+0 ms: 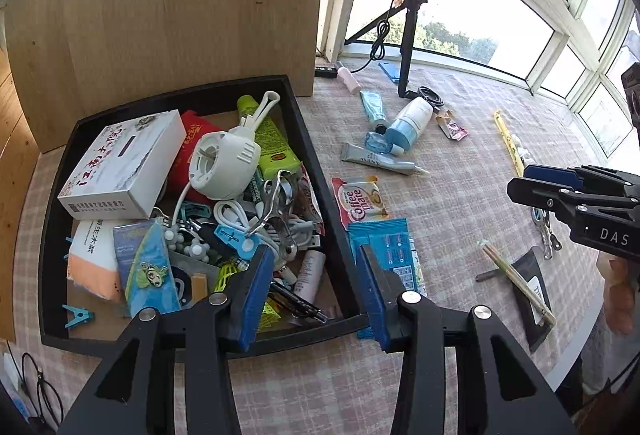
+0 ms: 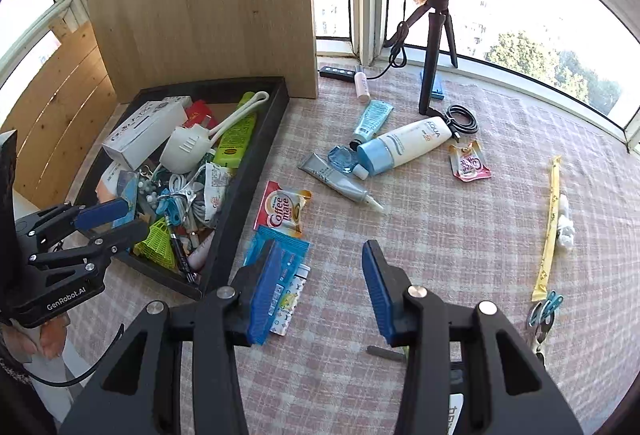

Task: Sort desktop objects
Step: 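Move both tools back over the table toward the remaining items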

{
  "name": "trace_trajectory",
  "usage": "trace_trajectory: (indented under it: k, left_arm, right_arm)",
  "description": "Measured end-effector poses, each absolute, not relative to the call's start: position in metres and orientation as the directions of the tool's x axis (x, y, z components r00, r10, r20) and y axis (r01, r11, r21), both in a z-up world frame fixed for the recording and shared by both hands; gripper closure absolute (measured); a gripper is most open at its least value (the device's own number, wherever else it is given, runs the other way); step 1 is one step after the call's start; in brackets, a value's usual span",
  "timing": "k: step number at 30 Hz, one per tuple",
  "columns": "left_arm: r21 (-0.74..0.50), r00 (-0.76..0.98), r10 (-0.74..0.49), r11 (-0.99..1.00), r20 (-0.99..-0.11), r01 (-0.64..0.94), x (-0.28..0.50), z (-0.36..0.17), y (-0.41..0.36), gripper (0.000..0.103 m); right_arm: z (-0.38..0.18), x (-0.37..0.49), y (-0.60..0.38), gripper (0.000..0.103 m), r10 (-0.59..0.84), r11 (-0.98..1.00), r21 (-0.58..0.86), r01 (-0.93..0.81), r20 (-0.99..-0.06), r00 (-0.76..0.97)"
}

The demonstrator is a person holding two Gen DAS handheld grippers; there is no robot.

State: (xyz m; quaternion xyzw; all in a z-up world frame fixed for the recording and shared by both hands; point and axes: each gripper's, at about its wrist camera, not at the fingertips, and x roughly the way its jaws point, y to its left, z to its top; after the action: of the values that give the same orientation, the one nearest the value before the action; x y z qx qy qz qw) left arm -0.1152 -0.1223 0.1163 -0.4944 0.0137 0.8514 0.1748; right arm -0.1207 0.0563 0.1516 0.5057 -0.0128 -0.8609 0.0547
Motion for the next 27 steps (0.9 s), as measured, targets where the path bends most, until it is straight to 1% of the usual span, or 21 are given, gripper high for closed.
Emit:
trace_trajectory:
  k: [8,13,19,23,27]
  left_arm:
    - [-0.171,-0.352,0.345,-0.881,-0.870,-0.440,-0.098,0.094,-0.042,0.063]
    - [-0.165,-0.290,0.359,-0.834,-0.887,-0.526,-0.084,0.081,0.008,0.063]
    - [-0.178,-0.225,0.364,-0.798,-0.904,-0.575,-0.072,0.068,0.046,0.063]
    - [-0.184,-0.195,0.363,-0.781,-0.911,-0.597,-0.063,0.063,0.066,0.063]
    - [-0.216,-0.153,0.366,-0.785,-0.918,-0.581,-0.058,0.057,0.085,0.063]
  right_arm:
    - [0.129,-0.081,0.145,0.061,-0.029,-0.997,0.059,-0.055,-0.901,-0.432]
    - [0.109,-0.060,0.173,0.061,-0.021,-0.997,0.051,-0.066,-0.922,-0.386]
    - [0.085,-0.031,0.185,0.062,-0.009,-0.998,0.030,-0.057,-0.940,-0.341]
    - [0.076,-0.014,0.210,0.062,0.001,-0.991,0.042,-0.125,-0.944,-0.331]
    - [0.074,0.000,0.248,0.062,0.020,-0.977,0.051,-0.209,-0.945,-0.326]
